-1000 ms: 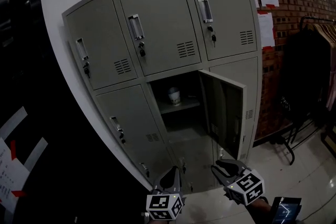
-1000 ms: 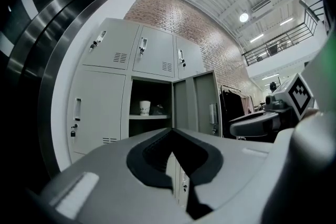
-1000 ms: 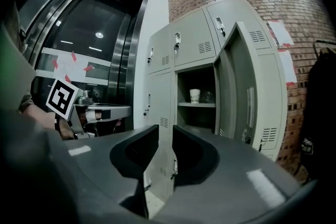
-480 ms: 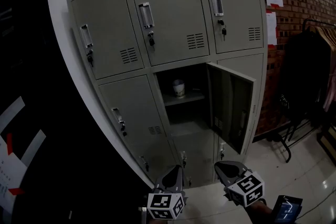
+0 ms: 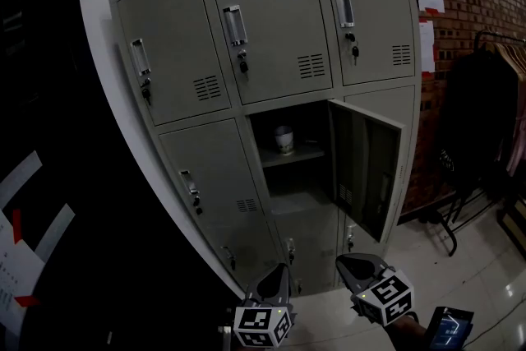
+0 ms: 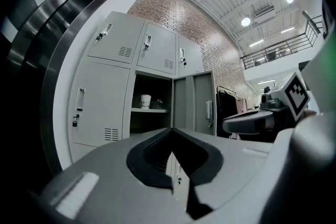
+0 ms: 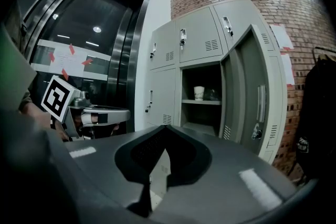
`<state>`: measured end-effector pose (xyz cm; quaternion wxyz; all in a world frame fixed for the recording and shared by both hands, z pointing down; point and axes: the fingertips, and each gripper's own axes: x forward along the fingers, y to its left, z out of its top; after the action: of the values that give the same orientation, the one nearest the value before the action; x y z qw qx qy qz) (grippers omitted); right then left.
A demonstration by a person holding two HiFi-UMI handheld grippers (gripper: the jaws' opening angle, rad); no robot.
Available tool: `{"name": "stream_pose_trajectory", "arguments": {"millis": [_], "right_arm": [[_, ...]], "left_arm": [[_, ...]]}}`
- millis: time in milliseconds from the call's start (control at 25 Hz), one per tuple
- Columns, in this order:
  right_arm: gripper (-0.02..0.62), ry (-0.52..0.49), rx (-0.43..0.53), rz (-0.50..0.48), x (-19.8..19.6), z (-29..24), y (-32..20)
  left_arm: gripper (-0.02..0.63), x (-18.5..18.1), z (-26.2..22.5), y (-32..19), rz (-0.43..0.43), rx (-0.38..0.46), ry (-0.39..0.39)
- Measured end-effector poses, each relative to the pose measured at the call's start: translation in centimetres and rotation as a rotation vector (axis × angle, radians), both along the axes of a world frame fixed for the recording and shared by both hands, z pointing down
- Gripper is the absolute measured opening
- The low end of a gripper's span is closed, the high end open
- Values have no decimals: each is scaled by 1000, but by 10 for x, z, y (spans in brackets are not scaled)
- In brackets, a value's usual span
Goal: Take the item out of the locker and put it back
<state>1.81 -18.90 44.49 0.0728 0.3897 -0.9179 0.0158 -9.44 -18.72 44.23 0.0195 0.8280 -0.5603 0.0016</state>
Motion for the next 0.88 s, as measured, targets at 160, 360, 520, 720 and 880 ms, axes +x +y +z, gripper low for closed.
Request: {"name": "stream_pose_trajectory", "arguments": {"millis": [160,360,520,720,880], "right_arm": [[3,-2,1,6,1,-2,1],[3,4,6,18,5,-4,3],[3,6,9,25,6,-5,3],[3,11,9,23,5,-5,2],[3,13,10,25,4,-6,1]], "left_arm": [[0,1,1,1,7,-2,1],[0,3,0,1,16,0,-1],[0,3,-1,1,20,-2,-2],[0,3,1,0,24,-6,1],[0,3,1,-2,28,-8,6]]}}
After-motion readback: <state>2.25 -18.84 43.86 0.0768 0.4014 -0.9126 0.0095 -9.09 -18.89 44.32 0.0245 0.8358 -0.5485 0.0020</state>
